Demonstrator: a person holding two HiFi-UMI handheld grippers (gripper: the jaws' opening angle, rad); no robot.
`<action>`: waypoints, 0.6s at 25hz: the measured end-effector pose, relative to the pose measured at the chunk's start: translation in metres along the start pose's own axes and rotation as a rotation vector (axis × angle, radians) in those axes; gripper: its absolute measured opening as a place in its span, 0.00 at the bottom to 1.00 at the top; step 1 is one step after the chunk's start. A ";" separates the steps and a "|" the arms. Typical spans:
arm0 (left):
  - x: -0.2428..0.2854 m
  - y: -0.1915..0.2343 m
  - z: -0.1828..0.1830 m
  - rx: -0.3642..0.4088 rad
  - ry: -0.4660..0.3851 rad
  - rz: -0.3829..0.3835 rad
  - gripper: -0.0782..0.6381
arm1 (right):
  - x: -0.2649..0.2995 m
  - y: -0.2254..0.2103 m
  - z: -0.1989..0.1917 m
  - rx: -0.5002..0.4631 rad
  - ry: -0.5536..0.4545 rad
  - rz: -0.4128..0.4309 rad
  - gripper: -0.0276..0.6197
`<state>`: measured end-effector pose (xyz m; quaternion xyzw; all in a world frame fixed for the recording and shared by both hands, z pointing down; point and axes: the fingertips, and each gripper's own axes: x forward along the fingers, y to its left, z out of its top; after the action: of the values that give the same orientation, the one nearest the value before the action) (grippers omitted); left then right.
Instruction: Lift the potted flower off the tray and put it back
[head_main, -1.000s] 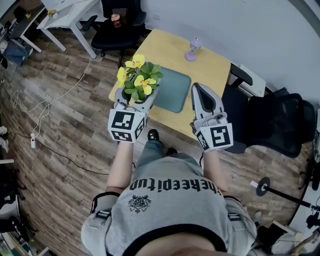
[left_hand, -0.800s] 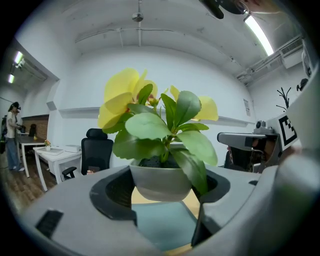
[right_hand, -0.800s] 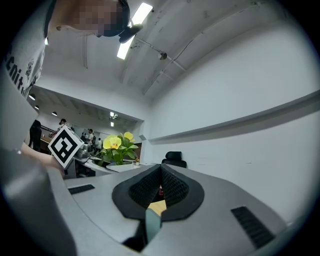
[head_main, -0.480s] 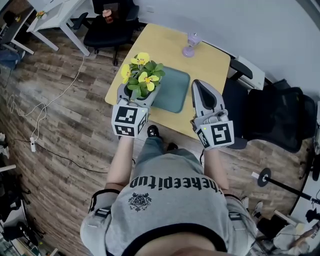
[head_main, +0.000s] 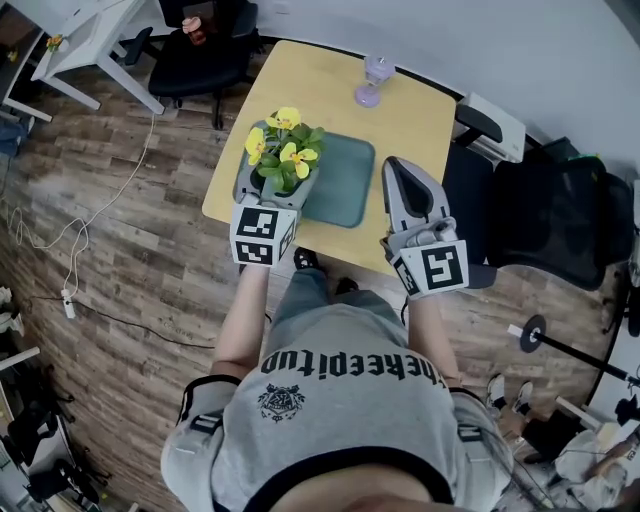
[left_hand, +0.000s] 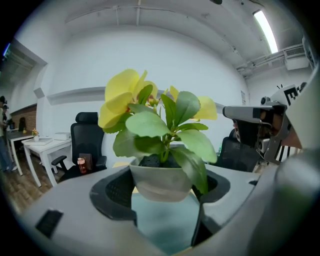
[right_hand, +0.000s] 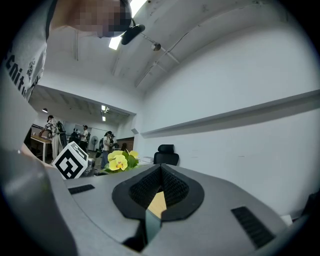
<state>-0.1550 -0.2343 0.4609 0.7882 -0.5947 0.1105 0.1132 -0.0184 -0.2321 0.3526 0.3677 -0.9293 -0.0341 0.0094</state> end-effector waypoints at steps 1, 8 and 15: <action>0.004 0.001 -0.004 -0.001 0.010 -0.006 0.59 | 0.001 -0.002 -0.001 0.001 0.005 -0.006 0.05; 0.031 0.002 -0.026 -0.020 0.063 -0.056 0.59 | 0.007 -0.013 -0.011 0.006 0.034 -0.046 0.05; 0.057 0.000 -0.049 -0.018 0.125 -0.097 0.59 | 0.010 -0.025 -0.019 0.008 0.056 -0.087 0.05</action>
<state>-0.1412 -0.2712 0.5253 0.8066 -0.5487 0.1484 0.1624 -0.0080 -0.2587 0.3694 0.4088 -0.9118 -0.0206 0.0327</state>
